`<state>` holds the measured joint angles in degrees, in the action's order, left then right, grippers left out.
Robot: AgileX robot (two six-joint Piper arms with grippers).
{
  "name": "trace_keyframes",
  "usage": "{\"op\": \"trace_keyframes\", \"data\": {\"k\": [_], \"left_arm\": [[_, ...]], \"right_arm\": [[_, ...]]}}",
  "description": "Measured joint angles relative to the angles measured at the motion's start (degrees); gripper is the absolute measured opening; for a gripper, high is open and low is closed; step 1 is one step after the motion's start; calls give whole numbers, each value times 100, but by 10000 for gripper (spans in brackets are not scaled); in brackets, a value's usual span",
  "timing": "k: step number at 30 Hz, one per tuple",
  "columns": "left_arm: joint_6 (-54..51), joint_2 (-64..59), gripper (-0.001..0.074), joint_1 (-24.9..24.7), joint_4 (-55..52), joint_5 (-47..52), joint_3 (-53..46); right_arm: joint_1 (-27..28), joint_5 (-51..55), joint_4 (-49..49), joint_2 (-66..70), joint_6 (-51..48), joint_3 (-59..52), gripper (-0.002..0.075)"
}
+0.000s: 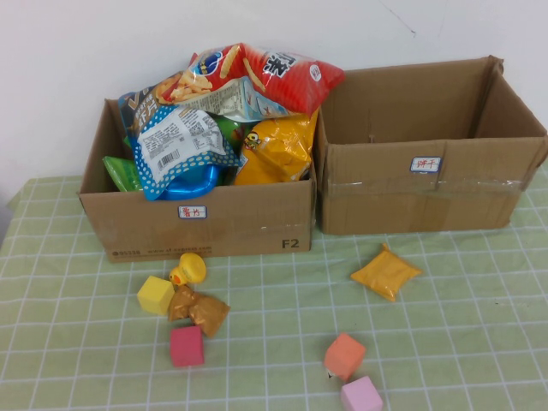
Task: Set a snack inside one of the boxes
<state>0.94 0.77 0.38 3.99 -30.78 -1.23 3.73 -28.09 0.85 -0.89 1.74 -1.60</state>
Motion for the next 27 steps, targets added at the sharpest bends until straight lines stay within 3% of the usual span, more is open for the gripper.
{"op": "trace_keyframes", "data": {"k": [6,16,22,27], "left_arm": [[351,0,-2,0,-135,1288,1077],[-2,-1239,-2,0,-804,5228,3878],[-2,-2339,-2,0,-348,6562,3999],[-94,-3434,-2,0,383,7208,3750]], "right_arm": [[0,731,42,0,-259,947,-2],[0,4059,297,837,-860,3158,-2],[0,5178,219,1858,-913,3252,-2],[0,4991,196,2337,-998,2693,-2]]}}
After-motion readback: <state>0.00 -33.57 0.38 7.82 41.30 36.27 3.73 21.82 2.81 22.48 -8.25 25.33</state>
